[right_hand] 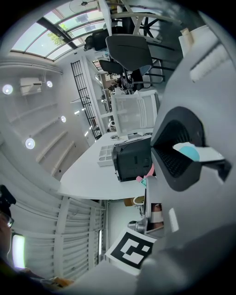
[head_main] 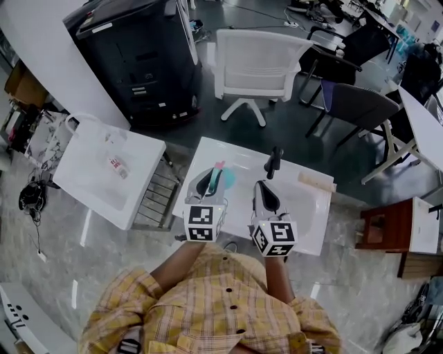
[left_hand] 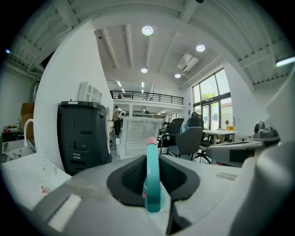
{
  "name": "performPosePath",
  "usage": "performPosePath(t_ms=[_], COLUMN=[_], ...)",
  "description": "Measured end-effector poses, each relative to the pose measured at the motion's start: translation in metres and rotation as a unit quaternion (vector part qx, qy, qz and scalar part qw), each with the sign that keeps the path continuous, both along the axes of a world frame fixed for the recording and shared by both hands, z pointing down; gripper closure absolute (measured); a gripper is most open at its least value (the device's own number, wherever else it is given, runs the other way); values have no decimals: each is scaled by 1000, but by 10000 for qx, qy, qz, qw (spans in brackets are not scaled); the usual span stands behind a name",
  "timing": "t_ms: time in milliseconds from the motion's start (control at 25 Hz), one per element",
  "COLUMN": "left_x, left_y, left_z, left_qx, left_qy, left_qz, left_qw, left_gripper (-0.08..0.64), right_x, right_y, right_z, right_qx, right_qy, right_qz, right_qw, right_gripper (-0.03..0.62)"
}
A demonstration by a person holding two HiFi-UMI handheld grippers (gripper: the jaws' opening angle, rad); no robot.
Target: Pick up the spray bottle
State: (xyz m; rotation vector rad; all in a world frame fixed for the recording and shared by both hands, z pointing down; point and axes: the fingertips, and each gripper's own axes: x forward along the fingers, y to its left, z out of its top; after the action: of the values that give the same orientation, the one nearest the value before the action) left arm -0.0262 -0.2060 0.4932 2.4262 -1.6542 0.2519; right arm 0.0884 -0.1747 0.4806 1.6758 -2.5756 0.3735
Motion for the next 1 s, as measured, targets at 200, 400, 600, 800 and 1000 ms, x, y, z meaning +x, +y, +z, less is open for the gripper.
performPosePath(t_ms=[200, 400, 600, 800, 1000], left_x=[1, 3, 3, 4, 2], left_y=[12, 23, 28, 31, 30], left_z=[-2, -2, 1, 5, 6], left_qx=[120, 150, 130, 90, 70], left_qy=[-88, -154, -119, -89, -101], left_qz=[60, 98, 81, 85, 70], left_qw=[9999, 9997, 9998, 9999, 9999], left_gripper=[488, 488, 488, 488, 488], right_x=[2, 4, 7, 11, 9], right_y=[6, 10, 11, 13, 13], right_z=[-1, -2, -1, 0, 1], right_qx=[48, 67, 69, 69, 61], right_qy=[29, 34, 79, 71, 82], right_qz=[25, 48, 60, 73, 52], right_qw=[10000, 10000, 9999, 9999, 9999], right_gripper=[592, 592, 592, 592, 592])
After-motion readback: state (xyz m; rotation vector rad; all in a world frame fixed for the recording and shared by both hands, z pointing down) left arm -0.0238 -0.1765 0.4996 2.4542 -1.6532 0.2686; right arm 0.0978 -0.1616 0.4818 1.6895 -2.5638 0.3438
